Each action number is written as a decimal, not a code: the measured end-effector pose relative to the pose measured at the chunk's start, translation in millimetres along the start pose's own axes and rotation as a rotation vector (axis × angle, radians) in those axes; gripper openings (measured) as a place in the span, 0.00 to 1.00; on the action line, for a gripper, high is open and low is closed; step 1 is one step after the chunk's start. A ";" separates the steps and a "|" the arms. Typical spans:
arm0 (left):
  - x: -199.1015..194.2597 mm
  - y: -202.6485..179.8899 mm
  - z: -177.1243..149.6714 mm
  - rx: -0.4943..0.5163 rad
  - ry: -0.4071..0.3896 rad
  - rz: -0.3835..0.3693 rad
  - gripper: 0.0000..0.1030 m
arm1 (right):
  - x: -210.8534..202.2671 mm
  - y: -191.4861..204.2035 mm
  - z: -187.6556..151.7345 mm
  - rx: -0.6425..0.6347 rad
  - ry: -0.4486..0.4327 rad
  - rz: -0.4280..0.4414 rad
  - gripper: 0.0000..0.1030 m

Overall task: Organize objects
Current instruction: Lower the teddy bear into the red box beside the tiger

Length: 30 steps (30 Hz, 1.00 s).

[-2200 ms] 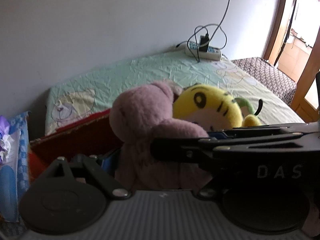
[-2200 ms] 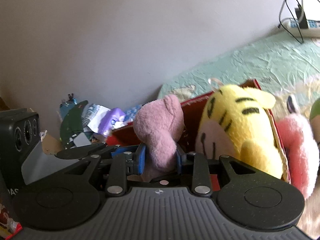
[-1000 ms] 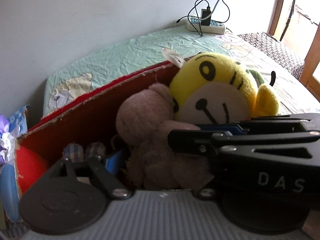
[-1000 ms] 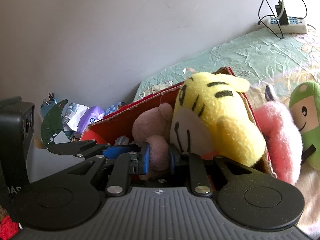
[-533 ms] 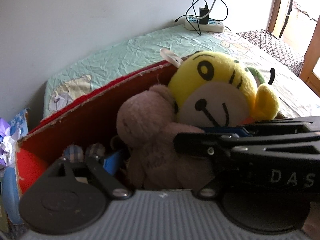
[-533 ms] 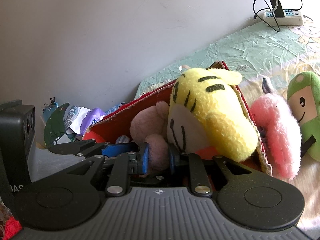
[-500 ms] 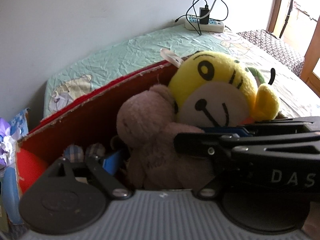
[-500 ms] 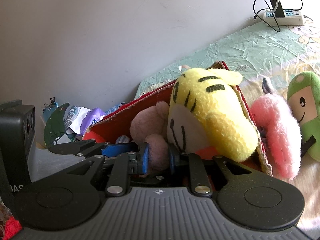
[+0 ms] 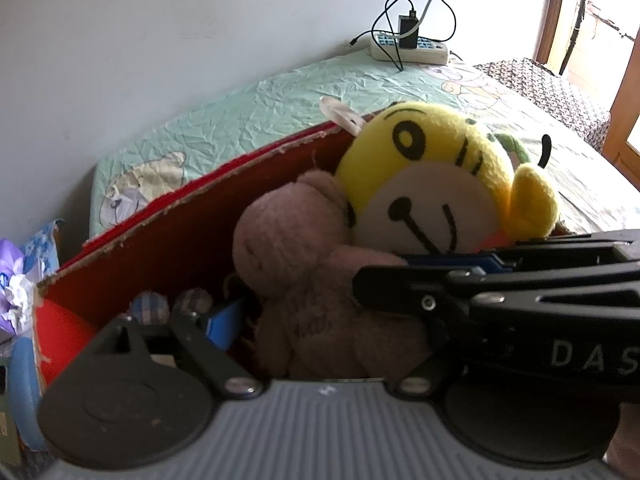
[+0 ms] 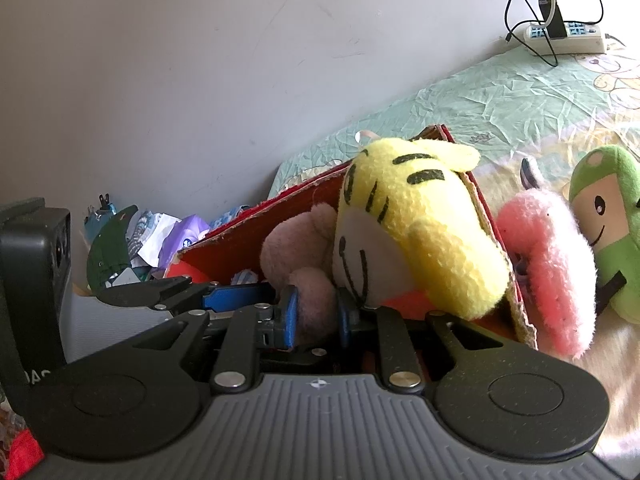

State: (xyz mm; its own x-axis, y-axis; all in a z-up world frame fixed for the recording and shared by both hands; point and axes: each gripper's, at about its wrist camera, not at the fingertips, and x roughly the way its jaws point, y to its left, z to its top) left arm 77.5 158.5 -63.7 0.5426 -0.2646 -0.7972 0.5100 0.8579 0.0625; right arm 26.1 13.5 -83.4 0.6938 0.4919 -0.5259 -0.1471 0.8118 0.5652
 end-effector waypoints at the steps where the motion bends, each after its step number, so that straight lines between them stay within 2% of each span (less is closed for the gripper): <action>1: -0.2 -0.2 -0.4 0.003 -0.002 0.000 0.86 | -0.8 -0.3 -0.3 0.000 0.000 0.000 0.19; 11: 0.5 -0.8 0.2 0.002 -0.002 0.008 0.86 | -3.8 -3.8 -1.1 0.006 0.003 0.018 0.19; 16: 2.0 -1.7 0.7 0.000 0.002 0.030 0.83 | -4.2 -2.0 -1.8 -0.001 0.002 0.010 0.18; 24: 3.1 0.8 1.3 -0.007 0.009 0.024 0.83 | -14.4 0.4 -2.2 -0.013 -0.009 -0.005 0.18; 30: -1.6 -1.5 0.3 -0.003 0.002 0.059 0.83 | -24.6 1.6 -3.2 -0.020 -0.026 -0.015 0.19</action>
State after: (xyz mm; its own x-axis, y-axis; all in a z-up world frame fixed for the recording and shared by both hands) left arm 76.1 157.4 -62.3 0.5707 -0.2126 -0.7931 0.4748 0.8735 0.1076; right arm 6.6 3.8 -71.6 0.7139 0.4720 -0.5173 -0.1507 0.8249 0.5448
